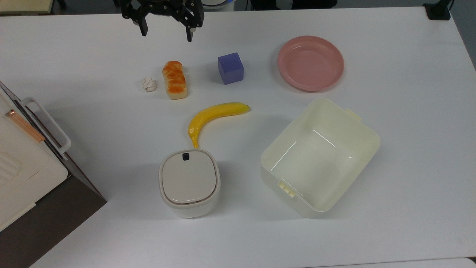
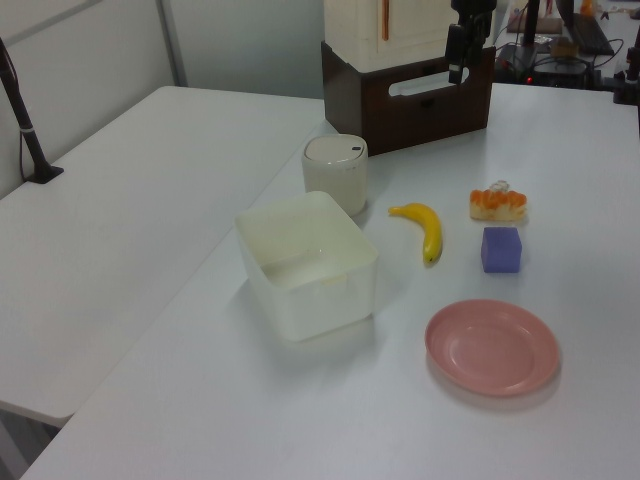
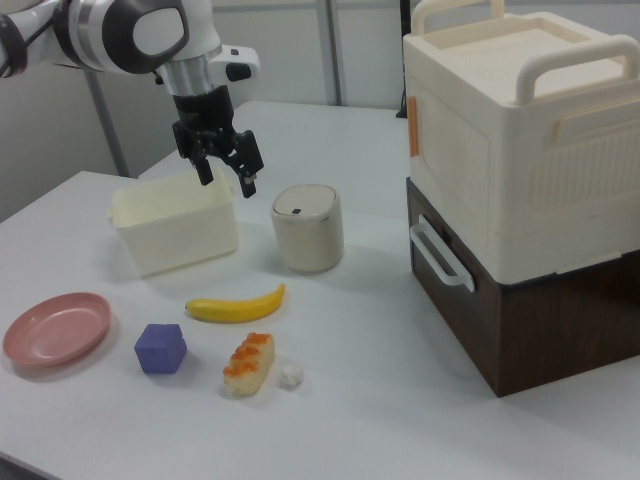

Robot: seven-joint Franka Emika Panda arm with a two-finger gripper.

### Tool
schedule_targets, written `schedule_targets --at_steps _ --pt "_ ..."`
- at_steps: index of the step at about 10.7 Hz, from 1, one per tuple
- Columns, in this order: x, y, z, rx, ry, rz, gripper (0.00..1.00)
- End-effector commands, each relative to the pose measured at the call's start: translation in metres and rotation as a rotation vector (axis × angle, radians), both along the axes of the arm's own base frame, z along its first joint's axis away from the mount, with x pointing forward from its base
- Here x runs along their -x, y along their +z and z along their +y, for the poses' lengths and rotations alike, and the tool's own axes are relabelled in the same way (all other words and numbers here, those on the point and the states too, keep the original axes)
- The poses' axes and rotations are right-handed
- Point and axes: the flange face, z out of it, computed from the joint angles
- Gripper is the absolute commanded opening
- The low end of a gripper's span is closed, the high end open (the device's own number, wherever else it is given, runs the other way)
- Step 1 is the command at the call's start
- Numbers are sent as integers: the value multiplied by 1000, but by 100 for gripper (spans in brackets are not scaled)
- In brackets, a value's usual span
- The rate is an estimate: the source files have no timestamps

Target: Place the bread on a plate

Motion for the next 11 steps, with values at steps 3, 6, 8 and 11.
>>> schedule_targets --at_steps 3,6,8,11 --pt "13 -1 2 -18 -5 2 100" --pt "14 0 2 -17 5 1 100" --pt "14 -1 1 -9 22 5 100" --pt "14 0 1 -10 22 3 100"
